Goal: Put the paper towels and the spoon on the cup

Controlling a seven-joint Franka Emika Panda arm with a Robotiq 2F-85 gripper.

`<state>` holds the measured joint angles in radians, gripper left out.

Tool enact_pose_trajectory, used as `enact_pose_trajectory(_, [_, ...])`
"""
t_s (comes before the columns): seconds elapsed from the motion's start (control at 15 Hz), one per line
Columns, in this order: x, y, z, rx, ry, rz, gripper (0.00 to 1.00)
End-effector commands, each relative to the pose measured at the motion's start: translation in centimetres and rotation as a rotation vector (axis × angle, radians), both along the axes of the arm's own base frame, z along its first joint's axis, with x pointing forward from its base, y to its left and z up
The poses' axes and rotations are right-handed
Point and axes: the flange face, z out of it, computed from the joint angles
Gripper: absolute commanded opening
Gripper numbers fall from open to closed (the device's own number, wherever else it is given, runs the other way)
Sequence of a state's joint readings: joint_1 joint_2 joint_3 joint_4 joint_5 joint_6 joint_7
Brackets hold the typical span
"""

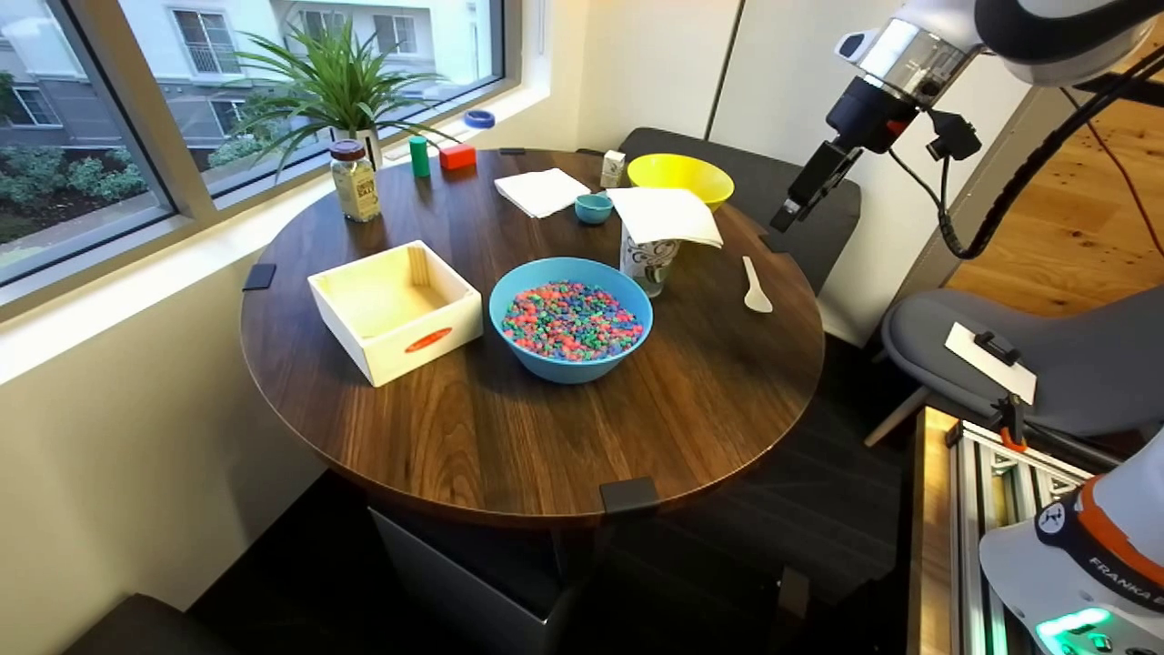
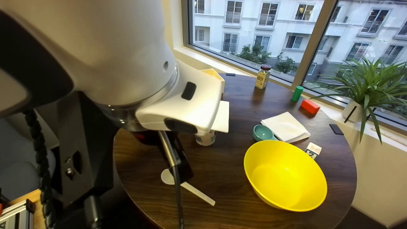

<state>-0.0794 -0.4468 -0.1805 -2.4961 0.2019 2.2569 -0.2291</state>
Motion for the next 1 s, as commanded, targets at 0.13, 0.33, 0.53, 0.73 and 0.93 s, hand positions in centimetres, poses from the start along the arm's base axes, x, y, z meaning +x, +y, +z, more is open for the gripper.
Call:
enact_pose_trajectory(0.13, [0.5, -1.0, -2.6, -0.022, 0.127, -0.189, 1.0])
enact_pose_trajectory(0.33, [1.1, -1.2, -4.1, -0.003, 0.172, -0.242, 1.0])
enact_pose_trajectory(0.53, [1.7, -1.5, -5.5, 0.009, 0.201, -0.287, 1.0])
enact_pose_trajectory(0.73, [2.1, -1.7, -6.5, 0.019, 0.221, -0.322, 1.0])
enact_pose_trajectory(0.93, [2.7, -1.8, -7.4, 0.03, 0.242, -0.343, 1.0])
